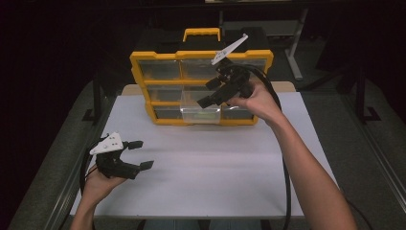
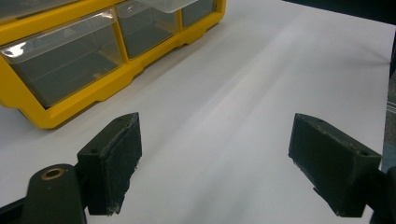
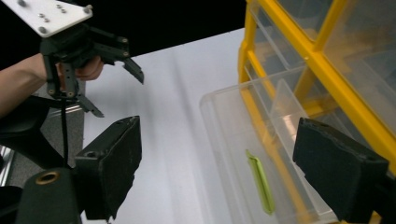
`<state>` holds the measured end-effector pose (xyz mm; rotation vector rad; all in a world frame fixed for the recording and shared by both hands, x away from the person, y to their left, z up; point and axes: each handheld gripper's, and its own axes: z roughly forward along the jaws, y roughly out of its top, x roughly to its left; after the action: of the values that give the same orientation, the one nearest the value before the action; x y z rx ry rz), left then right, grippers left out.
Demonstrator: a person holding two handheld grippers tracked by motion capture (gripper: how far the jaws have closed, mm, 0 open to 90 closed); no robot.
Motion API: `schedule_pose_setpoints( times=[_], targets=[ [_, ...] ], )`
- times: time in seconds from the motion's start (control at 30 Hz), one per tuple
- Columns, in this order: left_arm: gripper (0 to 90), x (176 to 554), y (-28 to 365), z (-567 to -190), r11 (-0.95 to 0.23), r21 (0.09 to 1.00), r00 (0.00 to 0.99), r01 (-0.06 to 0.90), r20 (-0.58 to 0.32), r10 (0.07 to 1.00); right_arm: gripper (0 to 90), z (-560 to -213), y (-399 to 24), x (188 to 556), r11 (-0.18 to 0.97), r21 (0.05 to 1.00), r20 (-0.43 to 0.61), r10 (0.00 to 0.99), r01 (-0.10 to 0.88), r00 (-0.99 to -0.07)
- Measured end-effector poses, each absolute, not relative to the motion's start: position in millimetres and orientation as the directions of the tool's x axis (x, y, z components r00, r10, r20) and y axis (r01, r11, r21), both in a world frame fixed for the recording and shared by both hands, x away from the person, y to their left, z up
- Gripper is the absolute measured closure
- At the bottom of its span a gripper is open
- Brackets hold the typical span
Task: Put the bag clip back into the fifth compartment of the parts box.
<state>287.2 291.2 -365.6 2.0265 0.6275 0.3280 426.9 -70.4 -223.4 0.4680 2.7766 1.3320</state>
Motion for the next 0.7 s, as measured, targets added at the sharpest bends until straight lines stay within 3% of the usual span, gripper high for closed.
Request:
schedule_pose_setpoints(
  times=[0.7],
  targets=[
    [17.4, 286.1, 290.7, -364.8, -0.394, 0.868, 0.827, 0.302, -0.033, 0.562, 21.3, -231.1, -60.3, 392.1, 0.607, 0.764, 0.105, 0.219, 0.220, -0.970]
  ],
)
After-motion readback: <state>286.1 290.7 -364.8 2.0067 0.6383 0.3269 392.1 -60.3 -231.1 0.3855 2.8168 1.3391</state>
